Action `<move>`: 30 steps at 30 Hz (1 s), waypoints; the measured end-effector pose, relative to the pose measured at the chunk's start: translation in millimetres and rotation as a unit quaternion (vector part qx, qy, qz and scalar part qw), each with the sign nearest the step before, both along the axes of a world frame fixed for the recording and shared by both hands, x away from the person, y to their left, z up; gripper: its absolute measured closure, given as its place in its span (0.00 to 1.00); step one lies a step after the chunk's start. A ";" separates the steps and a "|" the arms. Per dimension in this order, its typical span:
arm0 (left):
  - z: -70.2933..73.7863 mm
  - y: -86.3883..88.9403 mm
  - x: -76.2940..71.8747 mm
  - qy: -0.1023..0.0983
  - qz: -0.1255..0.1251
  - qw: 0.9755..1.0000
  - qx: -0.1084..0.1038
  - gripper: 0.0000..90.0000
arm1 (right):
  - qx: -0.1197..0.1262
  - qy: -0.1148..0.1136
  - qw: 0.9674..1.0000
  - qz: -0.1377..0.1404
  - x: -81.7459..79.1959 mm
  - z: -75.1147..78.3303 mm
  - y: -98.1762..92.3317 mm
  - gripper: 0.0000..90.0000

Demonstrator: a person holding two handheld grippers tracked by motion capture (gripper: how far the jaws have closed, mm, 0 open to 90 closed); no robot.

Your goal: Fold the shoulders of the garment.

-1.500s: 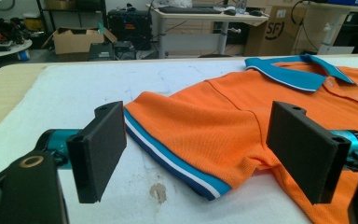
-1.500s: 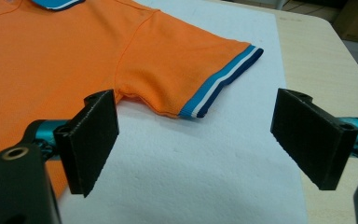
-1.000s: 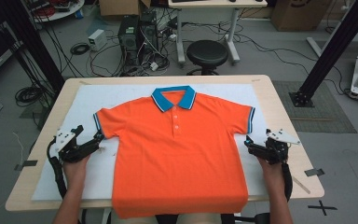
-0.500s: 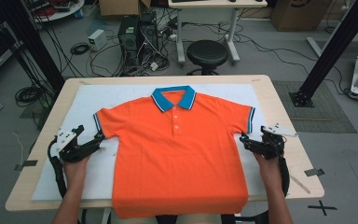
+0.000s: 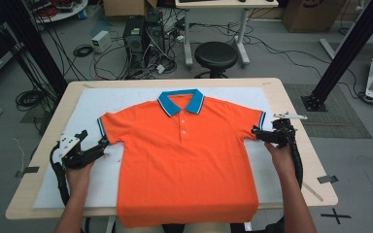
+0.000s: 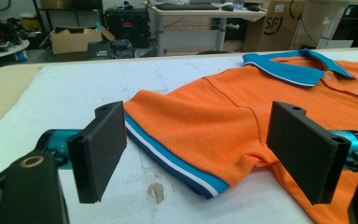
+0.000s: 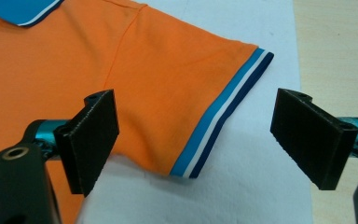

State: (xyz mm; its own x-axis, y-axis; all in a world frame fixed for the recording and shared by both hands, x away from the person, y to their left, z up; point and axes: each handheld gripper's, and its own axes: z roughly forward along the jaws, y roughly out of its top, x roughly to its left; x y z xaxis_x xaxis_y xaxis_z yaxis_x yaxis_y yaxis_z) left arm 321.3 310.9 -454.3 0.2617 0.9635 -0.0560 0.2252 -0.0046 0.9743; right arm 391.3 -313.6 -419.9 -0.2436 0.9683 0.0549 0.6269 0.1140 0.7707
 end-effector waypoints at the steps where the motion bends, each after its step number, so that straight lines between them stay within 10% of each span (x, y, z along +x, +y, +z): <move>1: 0.0 -0.2 0.0 0.000 0.000 1.000 0.001 0.22 | 0.002 0.008 1.000 -0.002 6.4 0.7 0.0 0.17; 18: 0.1 -0.2 0.4 0.002 -0.001 1.000 0.000 0.23 | -0.030 0.076 0.996 -0.031 41.7 -10.7 3.3 0.22; 30: 0.2 -0.2 0.3 0.003 -0.002 1.000 0.001 0.23 | -0.032 0.109 0.992 -0.045 48.5 -21.2 4.8 0.53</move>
State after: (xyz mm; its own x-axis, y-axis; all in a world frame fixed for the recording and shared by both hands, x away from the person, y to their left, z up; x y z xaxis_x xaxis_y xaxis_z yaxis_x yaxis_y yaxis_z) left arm 321.7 310.7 -454.1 0.2652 0.9625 -0.0562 0.2318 -0.0070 0.9727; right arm 439.8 -308.8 -441.1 -0.1446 0.9889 0.0351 0.7880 0.0936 0.6086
